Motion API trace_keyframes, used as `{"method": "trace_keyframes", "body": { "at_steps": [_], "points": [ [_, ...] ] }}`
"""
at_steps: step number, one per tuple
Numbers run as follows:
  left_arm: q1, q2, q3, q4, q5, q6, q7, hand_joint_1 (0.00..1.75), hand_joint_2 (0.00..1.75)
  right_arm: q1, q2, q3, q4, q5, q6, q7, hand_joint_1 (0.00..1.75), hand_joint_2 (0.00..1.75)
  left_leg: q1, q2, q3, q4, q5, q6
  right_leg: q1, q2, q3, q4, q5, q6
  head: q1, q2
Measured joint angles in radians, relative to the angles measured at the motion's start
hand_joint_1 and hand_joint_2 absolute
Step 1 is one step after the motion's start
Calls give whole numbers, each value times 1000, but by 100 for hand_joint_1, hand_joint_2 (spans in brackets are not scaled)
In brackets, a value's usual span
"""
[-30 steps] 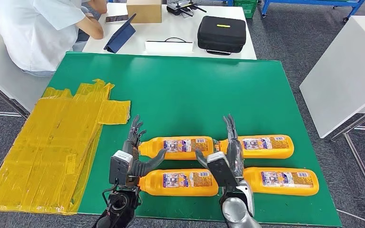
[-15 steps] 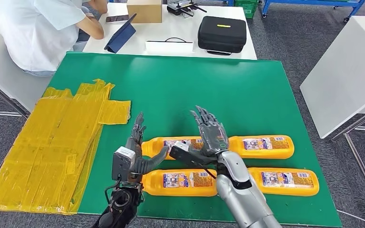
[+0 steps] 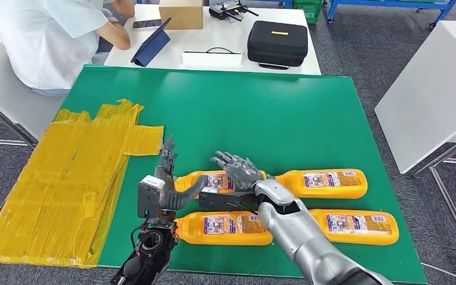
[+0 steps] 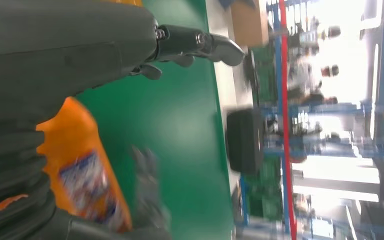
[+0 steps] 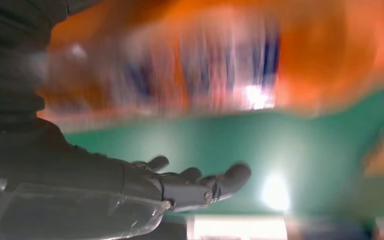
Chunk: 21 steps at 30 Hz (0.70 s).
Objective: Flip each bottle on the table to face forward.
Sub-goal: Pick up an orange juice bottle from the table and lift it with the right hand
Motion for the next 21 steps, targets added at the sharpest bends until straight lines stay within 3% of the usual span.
{"method": "trace_keyframes", "body": {
  "at_steps": [12, 21],
  "points": [
    [-33, -12, -27, 52, 4, -5, -3, 0, 175, -81, 15, 2, 164, -109, 131, 40, 0, 175, 0, 0, 5, 0, 0, 0, 0, 0, 4, 0, 0, 0, 0, 0],
    [-41, -14, -34, 76, 21, 7, -8, 0, 175, -112, 17, -3, 208, -96, 171, 168, 0, 175, 0, 0, 10, 0, 0, 0, 0, 0, 8, -1, 0, 0, 0, 0]
  ]
}}
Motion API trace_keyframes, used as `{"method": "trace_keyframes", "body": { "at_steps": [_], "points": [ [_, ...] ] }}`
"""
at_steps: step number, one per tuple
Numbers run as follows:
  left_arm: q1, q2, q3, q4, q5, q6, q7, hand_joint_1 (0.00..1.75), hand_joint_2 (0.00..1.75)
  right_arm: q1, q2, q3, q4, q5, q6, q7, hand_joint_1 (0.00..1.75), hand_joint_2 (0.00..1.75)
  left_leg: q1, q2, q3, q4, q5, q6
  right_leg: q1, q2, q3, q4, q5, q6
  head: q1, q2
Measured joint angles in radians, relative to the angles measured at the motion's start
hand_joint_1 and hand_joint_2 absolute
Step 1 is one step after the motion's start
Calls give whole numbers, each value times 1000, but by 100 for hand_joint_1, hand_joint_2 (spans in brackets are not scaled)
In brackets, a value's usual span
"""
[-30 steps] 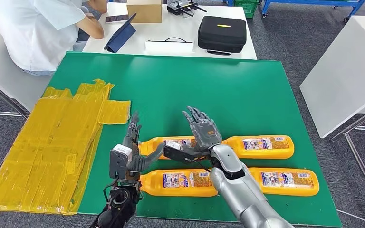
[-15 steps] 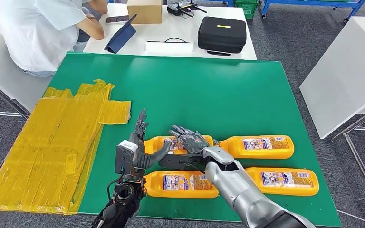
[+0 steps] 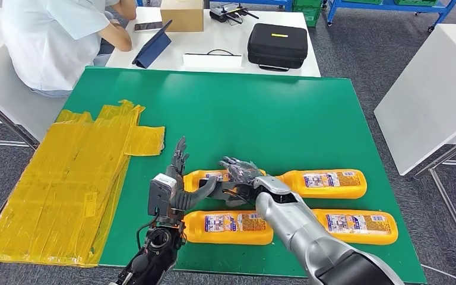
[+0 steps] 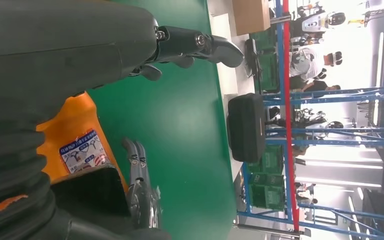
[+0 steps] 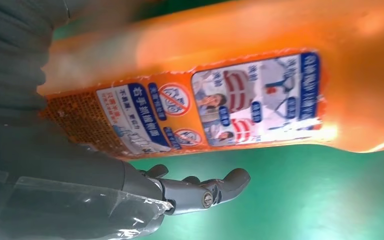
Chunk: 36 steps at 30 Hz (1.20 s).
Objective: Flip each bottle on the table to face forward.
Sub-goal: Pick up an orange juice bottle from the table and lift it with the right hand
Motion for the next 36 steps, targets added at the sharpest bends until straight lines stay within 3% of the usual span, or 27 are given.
{"method": "trace_keyframes", "body": {
  "at_steps": [4, 5, 9, 11, 27, 33, 36],
  "points": [
    [-3, 0, 0, 8, 1, 0, -4, 0, 175, -5, 0, 0, 9, 4, -1, 7, 0, 175, 0, 0, 1, 0, 0, 0, 0, 0, 1, 0, 0, 0, 0, 0],
    [-4, 0, 0, 9, 1, 0, -5, 0, 175, -5, 1, 0, 10, 9, -5, 14, 12, 175, 0, 0, 1, 0, 0, 0, 0, 0, 1, 0, 0, 0, 0, 0],
    [-5, 0, 0, 11, 3, 5, -5, 0, 175, -5, 1, 10, 18, 67, -46, 97, 159, 175, 0, 0, 1, 0, 0, 0, 0, 0, 1, 0, 0, 0, 0, 0],
    [-6, 0, 0, 12, 4, 7, -5, 0, 175, -3, 1, 16, 23, 92, -72, 129, 173, 175, 0, 0, 1, 0, 0, 0, 0, 0, 1, 0, 0, 0, 0, 0],
    [-9, 0, -1, 14, 3, 8, -5, 0, 175, 3, -6, 20, 35, 131, -155, 153, 175, 175, 0, 1, 1, 0, 0, 0, 0, 0, 1, 0, 0, 0, 0, 0],
    [-7, 0, 0, 14, -8, 5, -3, 0, 175, 28, -5, 4, 35, 129, -320, 128, 175, 175, 0, 0, 0, 0, 0, 0, 0, 0, 1, 0, 0, 0, 0, 0],
    [3, 0, 0, 10, -13, 11, -4, 0, 175, 59, -6, -50, 18, 44, -497, 22, 175, 175, 0, 0, -2, 0, 1, 1, 0, 0, -1, 0, 2, 2, 0, 0]
  ]
}}
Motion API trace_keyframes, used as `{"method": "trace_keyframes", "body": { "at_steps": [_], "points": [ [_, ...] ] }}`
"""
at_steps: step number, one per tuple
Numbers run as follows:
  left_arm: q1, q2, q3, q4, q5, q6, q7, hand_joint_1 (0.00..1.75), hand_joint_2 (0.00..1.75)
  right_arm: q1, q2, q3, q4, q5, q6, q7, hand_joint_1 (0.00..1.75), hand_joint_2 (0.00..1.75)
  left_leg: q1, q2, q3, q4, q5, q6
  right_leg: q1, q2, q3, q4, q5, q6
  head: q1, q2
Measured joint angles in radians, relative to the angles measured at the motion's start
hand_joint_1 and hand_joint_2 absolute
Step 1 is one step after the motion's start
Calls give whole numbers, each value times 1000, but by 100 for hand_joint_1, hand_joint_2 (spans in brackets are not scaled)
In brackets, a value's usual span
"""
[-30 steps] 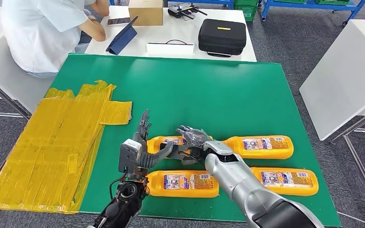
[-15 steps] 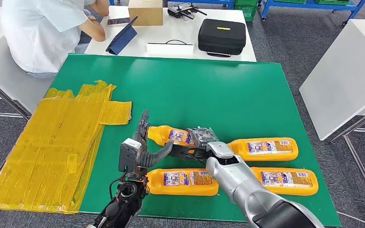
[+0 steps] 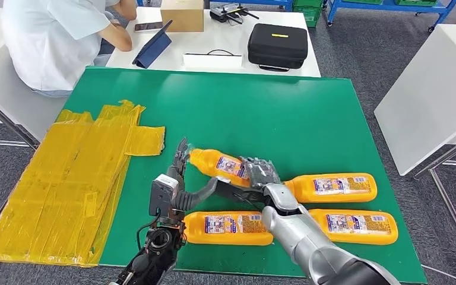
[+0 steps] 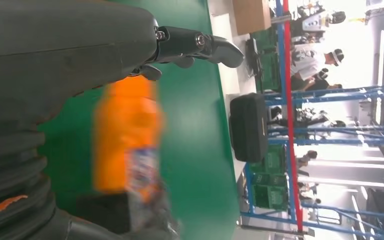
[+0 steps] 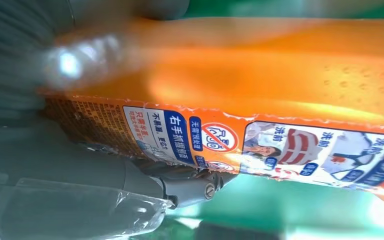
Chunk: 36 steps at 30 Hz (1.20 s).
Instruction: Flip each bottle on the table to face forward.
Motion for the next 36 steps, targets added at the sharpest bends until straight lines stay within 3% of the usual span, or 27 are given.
{"method": "trace_keyframes", "body": {
  "at_steps": [2, 5, 7, 12, 15, 19, 24, 31, 36],
  "points": [
    [8, 0, 0, -5, -4, 5, -3, 0, 175, 32, 2, -64, -40, -133, -128, -172, 175, 175, 0, 0, -3, 0, 0, 0, 0, 0, -2, 0, 1, 1, 0, 0],
    [14, 0, 0, -13, -10, 16, -8, 0, 175, 93, 18, -202, -165, -392, -226, -522, 175, 175, 0, 0, -4, 0, 0, 0, 0, 0, -4, 0, 1, 1, 0, 0],
    [17, 0, 0, -24, -12, 21, -10, 0, 175, 130, 27, -268, -261, -514, -240, -624, 175, 175, 0, 0, -5, 0, 0, 0, 0, -1, -5, 0, 1, 1, -1, 0],
    [19, 4, 0, -64, -11, 19, -10, 0, 175, 215, 31, -318, -467, -635, -243, -621, 175, 175, 0, 0, -7, 0, 0, -1, 0, 0, -8, 0, 0, 1, 0, 0],
    [20, 5, 0, -78, -9, 17, -9, 0, 175, 240, 31, -324, -531, -658, -243, -620, 175, 175, 0, 0, -8, 0, 0, -1, 0, 0, -8, 0, 0, 1, 0, 0],
    [19, 9, 0, -101, -7, 7, -6, 0, 175, 263, 30, -313, -598, -791, -233, -620, 175, 175, 0, 0, -8, 0, 0, -1, 0, 0, -8, 0, 1, 1, 0, 0],
    [5, 12, 0, -134, -14, -2, -4, 0, 175, 278, 27, -284, -639, -934, -115, -620, 175, 175, 0, 1, -8, 0, 0, -1, 0, 0, -8, 0, 1, 1, 0, 0],
    [-20, 12, -5, -152, -17, -16, -3, 0, 175, 280, 27, -252, -634, -938, -12, -620, 175, 175, 0, 1, -8, 0, 0, -1, 0, 0, -8, 0, 1, 1, 0, 0],
    [-35, 12, -18, -171, -16, -26, 6, 0, 175, 263, 30, -192, -569, -866, 124, -619, 175, 175, 0, 1, -9, 0, 0, -1, 0, 0, -9, 0, 1, 1, 0, 0]
  ]
}}
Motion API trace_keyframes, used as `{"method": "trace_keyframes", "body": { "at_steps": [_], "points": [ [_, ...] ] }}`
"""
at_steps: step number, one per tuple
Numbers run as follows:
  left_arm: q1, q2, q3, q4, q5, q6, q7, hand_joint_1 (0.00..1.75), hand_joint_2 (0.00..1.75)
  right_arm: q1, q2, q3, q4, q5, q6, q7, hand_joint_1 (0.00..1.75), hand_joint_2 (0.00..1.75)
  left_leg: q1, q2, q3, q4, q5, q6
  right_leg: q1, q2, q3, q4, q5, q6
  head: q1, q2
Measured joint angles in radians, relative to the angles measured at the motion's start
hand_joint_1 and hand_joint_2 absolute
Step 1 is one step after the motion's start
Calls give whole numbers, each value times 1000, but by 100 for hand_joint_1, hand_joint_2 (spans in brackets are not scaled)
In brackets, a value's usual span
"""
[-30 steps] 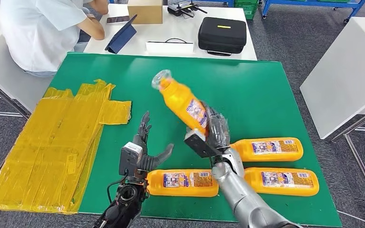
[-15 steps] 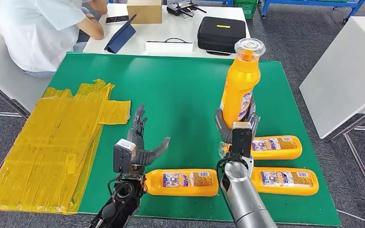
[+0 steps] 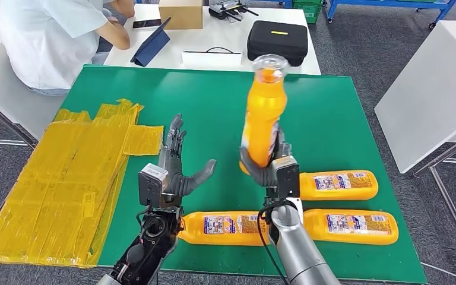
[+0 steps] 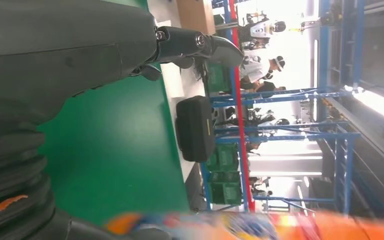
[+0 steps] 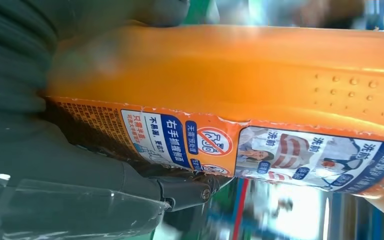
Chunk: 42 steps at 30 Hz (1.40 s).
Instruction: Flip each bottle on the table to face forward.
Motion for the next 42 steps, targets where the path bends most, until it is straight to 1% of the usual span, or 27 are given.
{"method": "trace_keyframes", "body": {
  "at_steps": [2, 4, 8, 11, 18, 19, 22, 23, 33, 42],
  "points": [
    [-1, 0, -2, -7, 4, -10, 6, 0, 175, -14, 0, 47, 44, 68, 58, 0, 175, 175, 0, 0, 0, 0, 0, 0, 0, 0, 0, 0, 0, 0, 0, 0],
    [-4, 0, -5, -11, 8, -25, 9, 0, 175, -32, 0, 108, 95, 140, 85, 1, 175, 175, 0, 0, 0, 0, 0, 0, 0, 0, -1, 0, 0, 0, 0, 0],
    [-15, 0, -11, -8, 20, -49, 11, 0, 175, -57, -1, 205, 176, 227, 72, 2, 175, 175, 0, 0, -1, 0, 1, 0, 0, 0, -1, 0, 0, 0, 0, 0],
    [-20, 0, -12, -2, 30, -58, 11, 0, 175, -73, -1, 231, 217, 268, 52, 3, 175, 175, 0, 0, -1, 0, 1, 0, 0, 0, -1, 0, 0, 0, 0, 0],
    [-20, 0, -12, 14, 42, -71, 11, 0, 175, -104, 1, 246, 279, 363, 45, 9, 175, 175, 0, 0, -1, 0, 1, 0, 0, 0, -2, 0, 0, 0, 0, 0],
    [-20, 0, -12, 16, 43, -73, 11, 12, 175, -106, 2, 246, 285, 371, 43, 10, 175, 175, 0, 0, -1, 0, 1, 0, 0, 0, -2, 0, 0, 0, 0, 0],
    [-20, 1, -12, 23, 47, -80, 11, 143, 175, -109, 3, 245, 296, 393, 34, 11, 175, 175, 0, 0, -1, 0, 1, 0, 0, 0, -3, 0, 0, 0, 0, 0],
    [-20, 1, -13, 25, 50, -81, 11, 175, 175, -110, 3, 245, 298, 398, 32, 11, 175, 175, 0, 0, -1, 0, 1, 0, 0, 0, -3, 0, 0, 0, 0, 0],
    [-22, 1, -17, 34, 62, -83, 11, 175, 175, -105, 3, 233, 301, 408, 26, 10, 175, 175, 0, 0, -2, 0, 1, 0, 0, 0, -3, 0, 0, 0, 0, 0],
    [-33, 1, -23, 42, 72, -83, 9, 175, 175, -85, 8, 219, 288, 399, -6, 8, 175, 175, 0, 0, -2, 0, 1, 0, 0, 0, -3, 0, 0, 0, 0, 0]
  ]
}}
